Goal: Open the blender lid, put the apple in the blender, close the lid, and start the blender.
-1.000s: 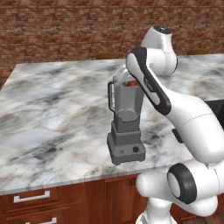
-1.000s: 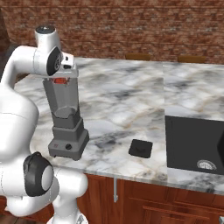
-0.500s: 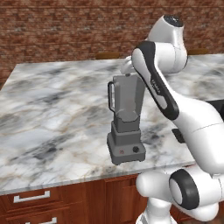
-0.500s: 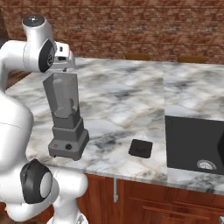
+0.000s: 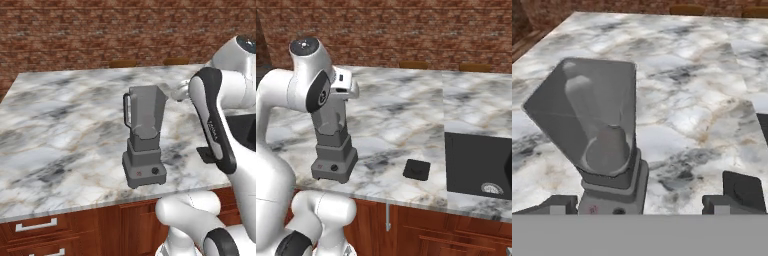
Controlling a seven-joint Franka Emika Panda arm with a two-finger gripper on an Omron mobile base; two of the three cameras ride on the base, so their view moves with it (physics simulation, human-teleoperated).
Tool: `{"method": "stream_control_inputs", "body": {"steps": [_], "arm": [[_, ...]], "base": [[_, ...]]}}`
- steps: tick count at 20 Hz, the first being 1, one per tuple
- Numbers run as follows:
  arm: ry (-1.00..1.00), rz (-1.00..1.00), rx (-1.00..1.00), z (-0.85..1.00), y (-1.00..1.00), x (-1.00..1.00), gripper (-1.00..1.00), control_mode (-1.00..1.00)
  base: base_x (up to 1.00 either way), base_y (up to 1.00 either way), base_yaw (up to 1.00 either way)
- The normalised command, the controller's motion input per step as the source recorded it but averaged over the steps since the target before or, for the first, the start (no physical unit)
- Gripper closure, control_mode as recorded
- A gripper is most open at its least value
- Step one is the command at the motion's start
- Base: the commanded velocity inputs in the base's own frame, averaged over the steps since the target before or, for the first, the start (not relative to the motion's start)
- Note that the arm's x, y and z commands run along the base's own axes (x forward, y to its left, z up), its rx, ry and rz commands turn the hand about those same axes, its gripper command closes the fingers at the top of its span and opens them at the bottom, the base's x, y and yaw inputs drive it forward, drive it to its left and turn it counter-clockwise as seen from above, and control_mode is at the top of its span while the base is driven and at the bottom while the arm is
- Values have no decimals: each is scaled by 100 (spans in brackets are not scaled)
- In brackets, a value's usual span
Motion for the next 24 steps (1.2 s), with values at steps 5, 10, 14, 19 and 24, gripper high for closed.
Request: {"method": "stream_control_inputs", "body": {"steps": [5, 10, 14, 19, 24], "arm": [[4, -17, 1, -97, -100, 0, -100, -100], [26, -6, 0, -100, -100, 56, -100, -100], [23, -7, 0, -98, -100, 52, -100, -100], [14, -9, 0, -64, -98, 30, -100, -100], [13, -1, 0, -76, -52, 25, -100, -100]], "base": [[0, 0, 0], [0, 0, 0], [0, 0, 0], [0, 0, 0], [0, 0, 0]]}}
